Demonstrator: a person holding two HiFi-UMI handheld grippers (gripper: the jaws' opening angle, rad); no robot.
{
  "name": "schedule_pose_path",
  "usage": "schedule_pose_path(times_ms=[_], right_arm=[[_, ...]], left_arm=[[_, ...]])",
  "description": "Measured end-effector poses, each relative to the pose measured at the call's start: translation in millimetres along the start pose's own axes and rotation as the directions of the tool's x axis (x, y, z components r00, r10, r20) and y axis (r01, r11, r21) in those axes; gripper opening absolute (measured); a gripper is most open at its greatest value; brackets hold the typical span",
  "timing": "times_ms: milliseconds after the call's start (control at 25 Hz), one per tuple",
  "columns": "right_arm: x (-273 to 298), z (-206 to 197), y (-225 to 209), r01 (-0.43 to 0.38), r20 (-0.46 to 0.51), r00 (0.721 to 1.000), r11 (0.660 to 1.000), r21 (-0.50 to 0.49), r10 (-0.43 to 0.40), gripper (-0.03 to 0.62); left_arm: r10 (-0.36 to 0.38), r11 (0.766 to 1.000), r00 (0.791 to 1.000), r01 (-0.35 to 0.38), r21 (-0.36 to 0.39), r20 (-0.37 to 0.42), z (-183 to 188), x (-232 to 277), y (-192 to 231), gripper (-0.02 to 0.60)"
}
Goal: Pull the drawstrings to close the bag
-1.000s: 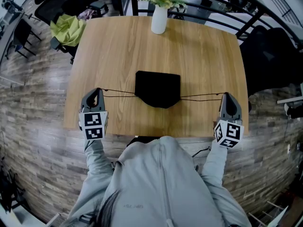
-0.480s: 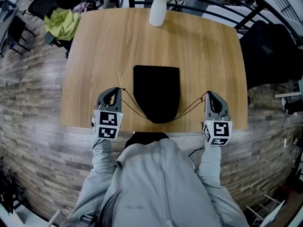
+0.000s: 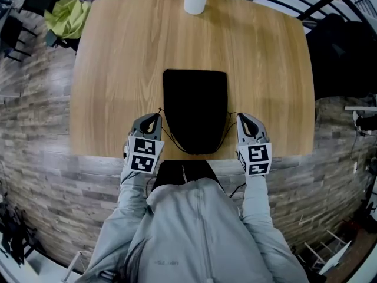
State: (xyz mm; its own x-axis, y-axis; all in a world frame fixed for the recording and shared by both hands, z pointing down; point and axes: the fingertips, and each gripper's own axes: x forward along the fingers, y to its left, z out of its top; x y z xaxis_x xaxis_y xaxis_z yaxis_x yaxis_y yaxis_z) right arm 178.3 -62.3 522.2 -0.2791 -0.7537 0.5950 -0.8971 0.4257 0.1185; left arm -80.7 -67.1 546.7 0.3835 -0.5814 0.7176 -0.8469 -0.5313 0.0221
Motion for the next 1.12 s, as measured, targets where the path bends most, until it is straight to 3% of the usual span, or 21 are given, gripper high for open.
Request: schedule_pose_path(times_ms=[360,560,680,760,840,1120], right_arm=[[31.4,-64.3,-4.0,0.012,-0.178,0.984,0.991,0.133,0.012,0.025],[32.0,-80.3,3.1,-0.008,-0.211,0.976,0.986,0.167,0.043,0.026],[31.0,-82.3,6.4,-0.014,-0.216,0.975,0.984,0.179,0.054,0.038],[30.6,-84.1,6.9,-0.017,-0.222,0.973,0.979,0.201,0.063,0.109],[29.7,-85.5,6.4,-0.018,-0.225,0.972,0.977,0.212,0.066,0.131],[23.0,-78.8,3.4,-0.006,-0.199,0.979,0.978,0.211,0.049,0.132]], left_arm=[[0.0,0.999,0.995,-0.004,-0.038,-0.103,-39.8,23.8,6.9,0.029],[0.007,1.0,0.992,-0.011,-0.028,-0.128,-52.9,24.9,8.3,0.031],[-0.01,1.0,0.992,0.006,-0.03,-0.125,-54.2,24.2,5.4,0.11],[-0.014,1.0,0.993,0.01,-0.027,-0.117,-53.4,23.8,4.2,0.121],[-0.009,1.0,0.994,0.007,-0.022,-0.107,-51.5,23.2,3.8,0.135],[0.006,1.0,0.998,-0.007,-0.023,-0.065,-39.8,15.4,9.7,0.198]])
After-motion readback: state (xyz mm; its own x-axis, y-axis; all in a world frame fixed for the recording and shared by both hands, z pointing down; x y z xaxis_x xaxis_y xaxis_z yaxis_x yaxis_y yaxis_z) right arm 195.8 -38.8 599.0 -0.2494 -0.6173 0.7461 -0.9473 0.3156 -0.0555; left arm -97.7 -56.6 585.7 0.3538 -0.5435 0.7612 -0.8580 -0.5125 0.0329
